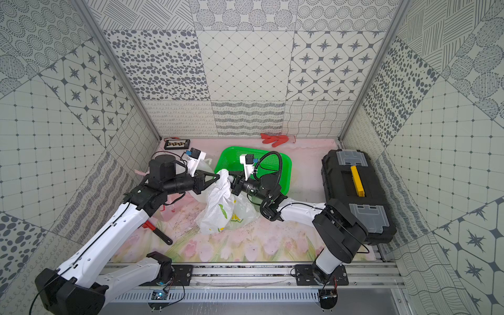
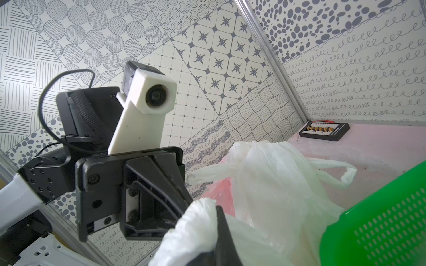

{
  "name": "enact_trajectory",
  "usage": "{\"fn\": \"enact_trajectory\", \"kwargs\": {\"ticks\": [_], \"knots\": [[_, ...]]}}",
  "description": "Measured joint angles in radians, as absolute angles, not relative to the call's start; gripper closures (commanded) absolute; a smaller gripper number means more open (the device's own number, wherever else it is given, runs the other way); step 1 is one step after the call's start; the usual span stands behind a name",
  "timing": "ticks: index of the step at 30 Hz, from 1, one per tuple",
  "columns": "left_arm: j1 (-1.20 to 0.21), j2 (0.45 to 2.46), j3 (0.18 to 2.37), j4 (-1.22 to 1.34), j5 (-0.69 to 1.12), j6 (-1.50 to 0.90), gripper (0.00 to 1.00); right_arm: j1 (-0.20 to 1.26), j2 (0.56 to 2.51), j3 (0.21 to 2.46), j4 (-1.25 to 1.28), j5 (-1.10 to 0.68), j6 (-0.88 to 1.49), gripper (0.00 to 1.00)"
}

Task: Place the pears into plastic bags & tie knots
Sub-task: Tie the plastic bag at the center of the board.

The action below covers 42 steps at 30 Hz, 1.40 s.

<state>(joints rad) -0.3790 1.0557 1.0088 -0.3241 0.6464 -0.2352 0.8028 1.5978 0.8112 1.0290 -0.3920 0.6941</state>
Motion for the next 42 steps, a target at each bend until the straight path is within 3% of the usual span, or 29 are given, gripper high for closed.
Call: {"fn": "enact_trajectory", "kwargs": {"ticks": [4, 8, 14, 19, 23, 28, 39, 42], "knots": [[-0.356, 1.055, 1.017, -0.335, 0.645, -0.215, 1.0, 0.787, 1.547, 0.793, 0.938, -0.348, 0.711, 0.7], [-0.331, 1.063, 1.019, -0.348, 0.632, -0.201, 1.0, 0.774, 1.364, 0.776, 0.642, -0.28, 0.7, 0.61], [-0.316, 1.081, 1.019, -0.359, 0.602, -0.2, 1.0, 0.845, 1.111, 0.869, 0.111, -0.168, 0.689, 0.54], [-0.313, 1.092, 1.019, -0.358, 0.593, -0.209, 1.0, 0.928, 1.136, 1.024, -0.174, -0.125, 0.688, 0.51], [-0.313, 1.092, 1.019, -0.358, 0.593, -0.21, 1.0, 0.957, 1.234, 1.132, -0.274, -0.119, 0.677, 0.53], [-0.313, 1.08, 1.01, -0.357, 0.596, -0.213, 1.0, 0.959, 1.333, 1.211, -0.348, -0.119, 0.656, 0.63], [-0.313, 1.063, 0.989, -0.353, 0.608, -0.217, 1.0, 0.961, 1.437, 1.312, -0.423, -0.138, 0.649, 0.63], [-0.313, 1.06, 0.989, -0.353, 0.616, -0.217, 1.0, 0.961, 1.462, 1.325, -0.423, -0.141, 0.664, 0.82]]}}
